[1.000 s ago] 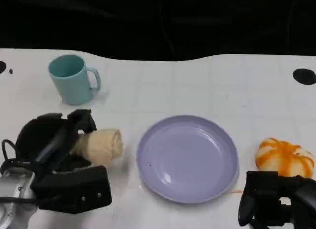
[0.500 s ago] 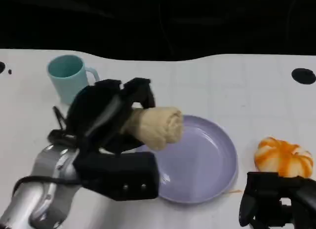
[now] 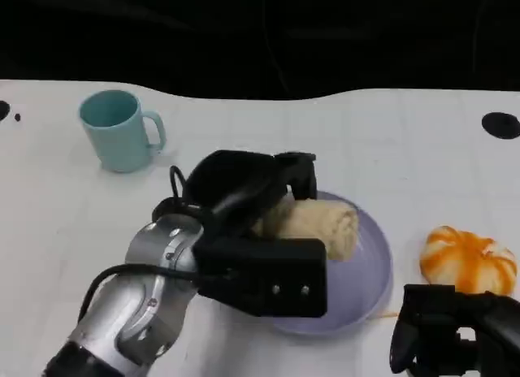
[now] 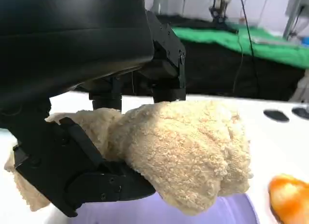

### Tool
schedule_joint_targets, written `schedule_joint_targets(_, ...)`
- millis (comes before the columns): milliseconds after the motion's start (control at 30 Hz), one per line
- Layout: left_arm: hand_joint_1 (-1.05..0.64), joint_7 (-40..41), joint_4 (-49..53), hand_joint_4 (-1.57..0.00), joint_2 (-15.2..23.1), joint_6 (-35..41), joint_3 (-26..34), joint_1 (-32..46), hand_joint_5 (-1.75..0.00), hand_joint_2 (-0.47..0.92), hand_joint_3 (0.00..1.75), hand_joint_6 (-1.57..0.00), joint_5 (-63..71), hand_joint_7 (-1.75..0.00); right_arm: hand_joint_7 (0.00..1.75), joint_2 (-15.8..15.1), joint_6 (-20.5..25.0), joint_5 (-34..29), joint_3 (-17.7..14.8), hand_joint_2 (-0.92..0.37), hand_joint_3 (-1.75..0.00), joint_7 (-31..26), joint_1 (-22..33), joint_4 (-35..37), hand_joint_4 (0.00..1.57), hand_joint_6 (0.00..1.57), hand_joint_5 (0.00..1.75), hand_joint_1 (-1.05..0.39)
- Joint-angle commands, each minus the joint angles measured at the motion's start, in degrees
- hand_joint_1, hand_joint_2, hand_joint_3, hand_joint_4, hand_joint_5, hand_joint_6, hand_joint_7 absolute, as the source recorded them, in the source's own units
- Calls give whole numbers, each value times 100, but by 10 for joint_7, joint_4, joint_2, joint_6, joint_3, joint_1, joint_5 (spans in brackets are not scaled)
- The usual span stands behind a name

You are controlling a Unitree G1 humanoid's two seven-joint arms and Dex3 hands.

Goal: Grasp the towel on the left side of the plate with the left hand and place it into the plate.

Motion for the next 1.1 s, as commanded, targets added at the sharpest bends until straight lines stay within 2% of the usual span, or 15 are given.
schedule_joint_targets(33,-47,-64,-32,-36,20,18,-7,-4,-92,89,20,-55,-3,-11,147,-3,3,8,-6,-52,-119,0,2,-5,73,67,171,-7)
schedule_joint_targets(100,-63,-82,-47,-23,26,25,-9,-1,-64,91,14,-36,-2,-3,147,-5,1,7,-7,-52,-119,1,2,-5,73,67,171,-7)
schedule_joint_targets(167,-80,-86,-57,-7,31,22,-8,4,-51,92,11,-15,-3,-1,147,-7,-5,5,-7,-52,-119,4,2,-2,74,67,172,-8)
schedule_joint_targets(233,-87,-87,-63,-1,36,19,-8,7,-43,92,11,-7,-4,-1,147,-6,-6,5,-7,-52,-118,5,2,0,74,67,172,-8)
schedule_joint_targets(333,-93,-96,-78,0,50,18,-5,11,-28,92,11,-2,-5,-1,148,-4,-4,2,-3,-53,-118,2,2,-1,74,67,172,-8)
schedule_joint_targets(500,-94,-115,-124,0,85,10,26,37,-29,92,15,-3,-34,-2,147,-4,-32,-14,7,-52,-117,2,8,11,76,68,172,-9)
schedule_joint_targets(633,-80,-131,-177,-6,99,17,79,79,-37,92,16,-10,-102,-6,147,0,-28,-5,6,-53,-117,2,6,18,75,67,172,-9)
schedule_joint_targets(733,-62,-135,-209,-21,102,16,123,113,-48,92,20,-18,-164,-9,148,1,-28,1,3,-53,-120,4,4,23,74,67,173,-7)
schedule_joint_targets(800,-49,-134,-222,-36,105,6,150,134,-53,92,25,-30,-203,-12,148,1,-30,2,3,-53,-120,5,4,26,73,66,173,-6)
schedule_joint_targets(833,-47,-136,-232,-39,109,1,167,147,-54,92,26,-33,-226,-12,148,-1,-39,-3,4,-52,-121,6,4,29,73,66,173,-5)
schedule_joint_targets(867,-45,-137,-238,-50,112,-3,179,155,-57,92,27,-44,-244,-15,149,-2,-45,-6,6,-52,-120,7,4,32,74,66,173,-6)
schedule_joint_targets(967,-41,-148,-264,-67,119,3,212,178,-56,92,30,-61,-302,-12,149,-2,-51,-6,7,-52,-120,8,2,39,74,66,173,-6)
schedule_joint_targets(1100,-39,-161,-302,-78,115,46,255,212,-56,92,31,-75,-390,-14,149,-1,-48,-6,10,-53,-119,7,-1,41,74,66,173,-6)
